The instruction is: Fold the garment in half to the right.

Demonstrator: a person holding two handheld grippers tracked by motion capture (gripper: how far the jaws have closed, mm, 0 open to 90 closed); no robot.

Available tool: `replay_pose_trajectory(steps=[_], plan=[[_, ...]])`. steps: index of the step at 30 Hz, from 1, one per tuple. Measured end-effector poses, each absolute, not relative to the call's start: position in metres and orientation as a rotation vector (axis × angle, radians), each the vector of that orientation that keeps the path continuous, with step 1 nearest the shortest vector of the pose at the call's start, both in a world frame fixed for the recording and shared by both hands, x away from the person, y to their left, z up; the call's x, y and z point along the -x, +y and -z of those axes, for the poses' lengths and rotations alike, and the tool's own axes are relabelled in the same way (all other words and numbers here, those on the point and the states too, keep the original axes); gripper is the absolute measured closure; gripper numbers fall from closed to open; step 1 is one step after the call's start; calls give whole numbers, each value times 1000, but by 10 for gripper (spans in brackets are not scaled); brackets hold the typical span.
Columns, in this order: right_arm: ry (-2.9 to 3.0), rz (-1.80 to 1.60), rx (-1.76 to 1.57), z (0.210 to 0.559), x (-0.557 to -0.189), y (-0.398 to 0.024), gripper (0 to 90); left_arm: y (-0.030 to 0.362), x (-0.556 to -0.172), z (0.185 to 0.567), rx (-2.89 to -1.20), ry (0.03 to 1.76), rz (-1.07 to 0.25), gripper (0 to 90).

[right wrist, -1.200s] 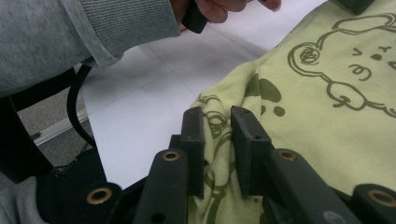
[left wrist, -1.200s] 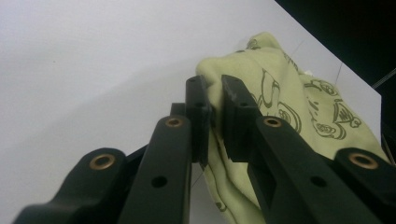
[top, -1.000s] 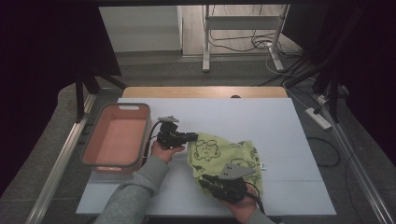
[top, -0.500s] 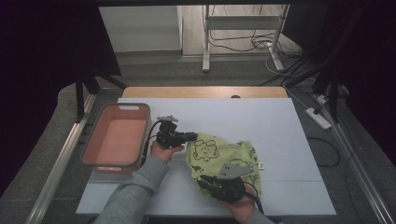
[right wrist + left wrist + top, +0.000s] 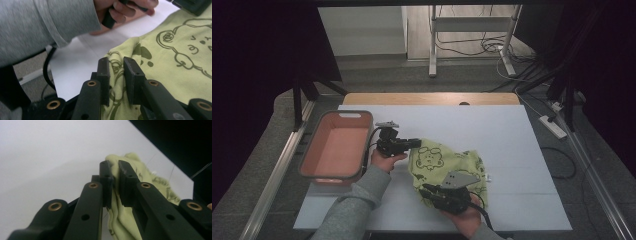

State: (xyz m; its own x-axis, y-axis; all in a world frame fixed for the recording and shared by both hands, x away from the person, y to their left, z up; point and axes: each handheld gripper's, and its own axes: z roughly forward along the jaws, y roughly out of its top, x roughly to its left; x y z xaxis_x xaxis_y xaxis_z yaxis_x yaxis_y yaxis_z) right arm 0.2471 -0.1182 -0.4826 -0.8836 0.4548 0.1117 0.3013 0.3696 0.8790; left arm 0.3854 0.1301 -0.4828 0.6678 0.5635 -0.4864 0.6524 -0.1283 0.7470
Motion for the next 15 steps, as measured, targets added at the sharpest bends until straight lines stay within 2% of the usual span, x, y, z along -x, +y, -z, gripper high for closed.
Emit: replay_pose_trajectory(steps=[9, 15], plan=[[2501, -1507, -704, 492, -246, -116, 760, 131, -387, 491, -1827, 1009, 118, 816], [2483, -1526, -683, 486, -247, -105, 761, 143, -383, 479, -1799, 1015, 89, 816]])
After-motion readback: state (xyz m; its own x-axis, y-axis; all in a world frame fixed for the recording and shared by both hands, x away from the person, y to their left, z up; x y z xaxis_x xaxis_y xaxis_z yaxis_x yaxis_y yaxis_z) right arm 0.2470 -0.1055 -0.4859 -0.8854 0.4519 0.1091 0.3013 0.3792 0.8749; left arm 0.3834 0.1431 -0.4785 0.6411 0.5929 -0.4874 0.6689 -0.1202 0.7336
